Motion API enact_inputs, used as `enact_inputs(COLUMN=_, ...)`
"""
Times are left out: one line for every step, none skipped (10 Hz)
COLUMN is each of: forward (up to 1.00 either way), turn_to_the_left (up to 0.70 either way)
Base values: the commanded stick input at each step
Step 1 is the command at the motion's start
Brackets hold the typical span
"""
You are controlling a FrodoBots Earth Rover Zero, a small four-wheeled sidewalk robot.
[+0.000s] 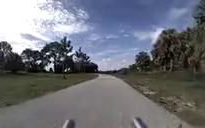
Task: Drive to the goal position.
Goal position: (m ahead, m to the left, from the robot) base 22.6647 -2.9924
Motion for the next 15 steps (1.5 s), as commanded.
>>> enact_inputs(forward=0.69, turn_to_the_left=0.03)
enact_inputs(forward=0.69, turn_to_the_left=0.03)
enact_inputs(forward=0.69, turn_to_the_left=0.03)
enact_inputs(forward=0.69, turn_to_the_left=0.03)
enact_inputs(forward=0.69, turn_to_the_left=0.03)
enact_inputs(forward=0.69, turn_to_the_left=0.14)
enact_inputs(forward=0.69, turn_to_the_left=0.33)
enact_inputs(forward=0.69, turn_to_the_left=0.34)
enact_inputs(forward=0.69, turn_to_the_left=0.34)
enact_inputs(forward=0.69, turn_to_the_left=0.03)
enact_inputs(forward=0.69, turn_to_the_left=0.03)
enact_inputs(forward=0.69, turn_to_the_left=0.03)
enact_inputs(forward=0.69, turn_to_the_left=0.03)
enact_inputs(forward=0.69, turn_to_the_left=0.03)
enact_inputs(forward=0.69, turn_to_the_left=0.03)
